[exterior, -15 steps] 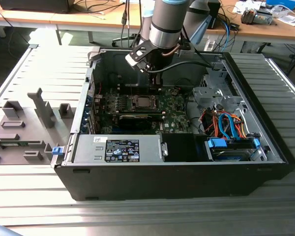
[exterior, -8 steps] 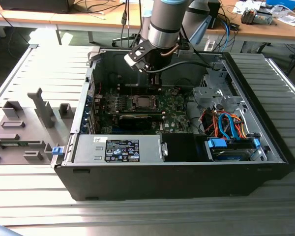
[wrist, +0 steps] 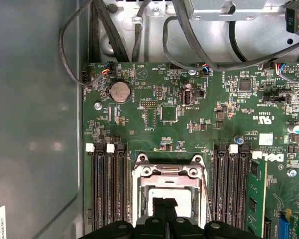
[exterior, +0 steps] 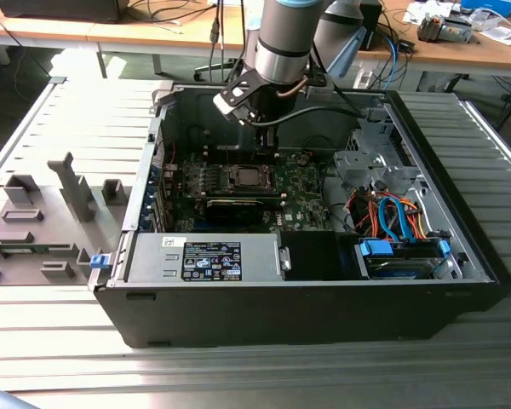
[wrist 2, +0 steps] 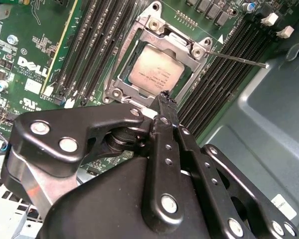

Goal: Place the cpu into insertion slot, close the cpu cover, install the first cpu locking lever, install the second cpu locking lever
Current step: 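Close the cpu cover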

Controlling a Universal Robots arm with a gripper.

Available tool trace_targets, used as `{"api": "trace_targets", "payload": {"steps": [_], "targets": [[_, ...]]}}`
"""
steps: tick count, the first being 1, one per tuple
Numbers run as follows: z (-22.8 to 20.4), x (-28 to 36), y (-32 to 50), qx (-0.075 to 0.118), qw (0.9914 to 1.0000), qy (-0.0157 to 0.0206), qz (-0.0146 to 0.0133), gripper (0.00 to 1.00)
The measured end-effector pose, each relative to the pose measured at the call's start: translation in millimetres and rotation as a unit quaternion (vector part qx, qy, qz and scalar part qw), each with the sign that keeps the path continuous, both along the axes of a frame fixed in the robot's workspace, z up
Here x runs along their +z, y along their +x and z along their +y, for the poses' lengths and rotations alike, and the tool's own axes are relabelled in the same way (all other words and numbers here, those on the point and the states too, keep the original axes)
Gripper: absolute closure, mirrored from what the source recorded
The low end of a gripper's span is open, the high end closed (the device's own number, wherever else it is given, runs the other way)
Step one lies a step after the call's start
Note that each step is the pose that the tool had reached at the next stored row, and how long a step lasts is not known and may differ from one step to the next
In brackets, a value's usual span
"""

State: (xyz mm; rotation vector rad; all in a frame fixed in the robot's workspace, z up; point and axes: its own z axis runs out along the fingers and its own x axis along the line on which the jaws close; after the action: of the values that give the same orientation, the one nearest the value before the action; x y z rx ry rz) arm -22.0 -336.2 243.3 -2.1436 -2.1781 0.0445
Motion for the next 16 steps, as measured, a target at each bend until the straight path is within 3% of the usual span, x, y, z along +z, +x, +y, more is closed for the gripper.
{"api": "trace_targets", "payload": {"steps": [16], "targets": [[0.0, 0.0, -5.8, 0.0, 1.0, 0.0, 0.0, 0.89]]}}
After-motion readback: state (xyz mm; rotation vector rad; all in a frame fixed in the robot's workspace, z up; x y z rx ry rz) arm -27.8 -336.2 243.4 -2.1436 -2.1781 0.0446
